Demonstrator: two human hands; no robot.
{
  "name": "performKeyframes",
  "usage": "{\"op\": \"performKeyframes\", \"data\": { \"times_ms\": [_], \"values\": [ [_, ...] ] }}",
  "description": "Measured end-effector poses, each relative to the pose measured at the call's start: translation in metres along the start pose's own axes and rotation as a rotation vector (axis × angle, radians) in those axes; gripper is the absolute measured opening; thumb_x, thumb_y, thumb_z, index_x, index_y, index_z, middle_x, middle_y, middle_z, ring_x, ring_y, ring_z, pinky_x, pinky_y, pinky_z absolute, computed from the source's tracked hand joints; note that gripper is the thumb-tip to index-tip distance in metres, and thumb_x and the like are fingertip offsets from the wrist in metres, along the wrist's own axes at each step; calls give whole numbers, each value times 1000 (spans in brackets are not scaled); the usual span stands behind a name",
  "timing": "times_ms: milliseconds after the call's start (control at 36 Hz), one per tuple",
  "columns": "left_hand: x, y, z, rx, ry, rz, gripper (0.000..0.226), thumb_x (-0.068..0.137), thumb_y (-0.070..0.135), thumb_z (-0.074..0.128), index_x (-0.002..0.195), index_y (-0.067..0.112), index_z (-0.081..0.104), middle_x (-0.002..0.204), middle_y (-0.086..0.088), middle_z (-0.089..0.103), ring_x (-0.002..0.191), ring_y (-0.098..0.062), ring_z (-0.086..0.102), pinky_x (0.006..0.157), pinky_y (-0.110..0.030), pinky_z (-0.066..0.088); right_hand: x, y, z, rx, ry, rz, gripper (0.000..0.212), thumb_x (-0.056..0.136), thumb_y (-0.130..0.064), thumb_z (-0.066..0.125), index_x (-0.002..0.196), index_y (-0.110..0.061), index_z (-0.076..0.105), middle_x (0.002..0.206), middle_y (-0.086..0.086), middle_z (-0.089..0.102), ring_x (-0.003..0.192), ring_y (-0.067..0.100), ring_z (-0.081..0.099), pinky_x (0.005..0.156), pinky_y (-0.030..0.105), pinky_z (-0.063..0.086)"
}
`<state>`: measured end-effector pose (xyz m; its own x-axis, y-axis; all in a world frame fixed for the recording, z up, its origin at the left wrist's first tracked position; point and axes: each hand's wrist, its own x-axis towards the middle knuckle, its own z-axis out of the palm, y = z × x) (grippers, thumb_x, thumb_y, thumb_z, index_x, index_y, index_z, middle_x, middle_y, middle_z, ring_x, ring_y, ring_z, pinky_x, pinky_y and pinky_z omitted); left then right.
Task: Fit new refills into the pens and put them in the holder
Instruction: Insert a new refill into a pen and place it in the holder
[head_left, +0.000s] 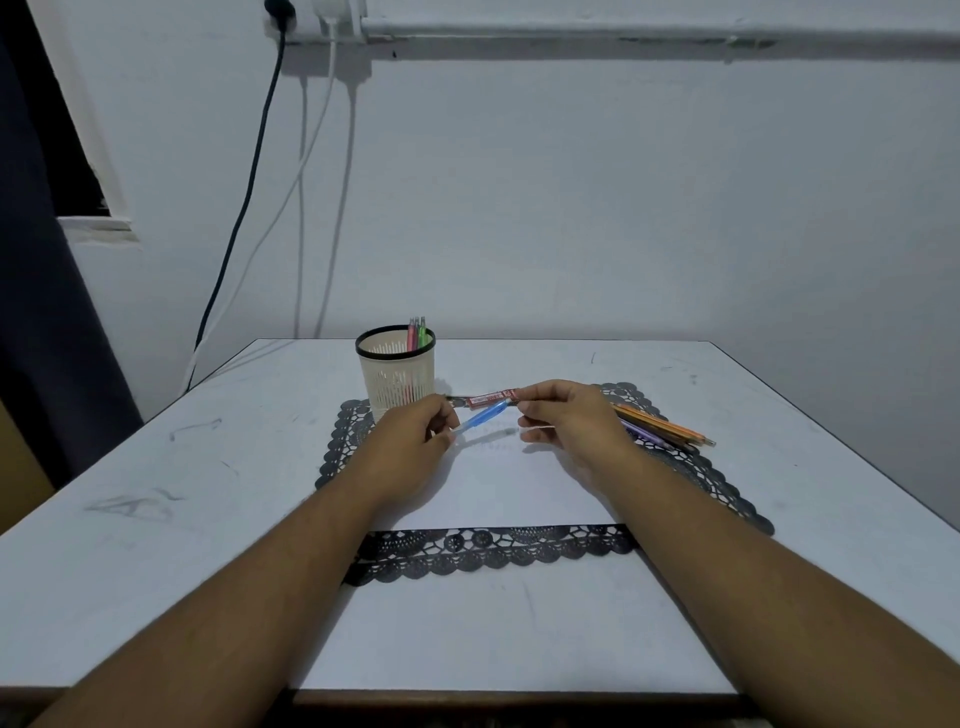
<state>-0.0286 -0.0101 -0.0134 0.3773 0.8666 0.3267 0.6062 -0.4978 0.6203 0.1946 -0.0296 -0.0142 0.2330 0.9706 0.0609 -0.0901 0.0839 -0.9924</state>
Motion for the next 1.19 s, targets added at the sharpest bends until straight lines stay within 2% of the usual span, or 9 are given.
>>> {"op": "performKeyframes", "data": {
  "times_ms": [194, 306, 444, 583, 722, 861, 1000, 1194],
  "values": [
    [1, 0, -1, 16, 3, 4, 11, 100, 18, 60, 96, 26, 64, 91, 9, 65, 78, -7, 54, 63, -23, 39, -1, -2, 1, 20, 2, 5, 11, 94, -10, 74, 96, 0, 77, 80, 15, 72, 68, 23, 66, 69, 35, 61],
    [0, 1, 0, 9, 3, 7, 12, 101, 17, 59, 96, 27, 64, 93, 9, 66, 80, -8, 56, 64, -22, 40, -3, -3, 5, -4, 16, -26, 10, 94, -10, 74, 95, 0, 77, 83, 15, 72, 70, 24, 65, 64, 35, 60],
    [0, 1, 0, 20, -1, 23, 13, 101, 18, 60, 96, 29, 64, 90, 11, 64, 81, -10, 56, 66, -25, 41, -6, -6, 6, -91, 8, -68, 16, 96, -13, 73, 98, 3, 75, 83, 14, 72, 61, 17, 65, 60, 32, 58],
    [-1, 2, -1, 2, 0, 32, 12, 100, 18, 60, 95, 28, 64, 90, 9, 64, 83, -14, 58, 69, -27, 42, -6, -5, 5, -151, 19, -94, 17, 95, -16, 74, 96, 2, 75, 82, 13, 73, 66, 21, 65, 63, 36, 59],
    [-1, 1, 0, 5, 11, 38, 12, 100, 17, 60, 95, 27, 64, 90, 11, 63, 81, -10, 56, 66, -24, 40, -5, -3, 6, -134, 29, -77, 14, 95, -14, 75, 93, 1, 76, 80, 14, 72, 66, 23, 65, 64, 38, 60],
    [0, 1, -1, 2, 6, 39, 11, 101, 17, 60, 97, 26, 64, 91, 10, 64, 82, -10, 56, 65, -22, 40, -5, -4, 7, -78, 14, -46, 13, 96, -10, 72, 95, 3, 75, 80, 16, 71, 60, 20, 64, 60, 34, 58],
    [1, 0, -1, -4, 1, 48, 11, 101, 16, 60, 96, 26, 64, 91, 10, 64, 81, -9, 55, 62, -13, 37, -7, -6, 4, -144, -1, -74, 15, 95, -14, 74, 94, 1, 76, 84, 16, 74, 68, 25, 65, 66, 41, 58],
    [2, -1, -2, -6, 0, 67, 12, 101, 15, 60, 98, 26, 64, 92, 12, 63, 81, -8, 55, 62, -13, 36, -11, -11, 4, -217, -3, -112, 16, 95, -16, 74, 94, 0, 77, 90, 24, 73, 66, 24, 63, 60, 35, 57]
  ]
}}
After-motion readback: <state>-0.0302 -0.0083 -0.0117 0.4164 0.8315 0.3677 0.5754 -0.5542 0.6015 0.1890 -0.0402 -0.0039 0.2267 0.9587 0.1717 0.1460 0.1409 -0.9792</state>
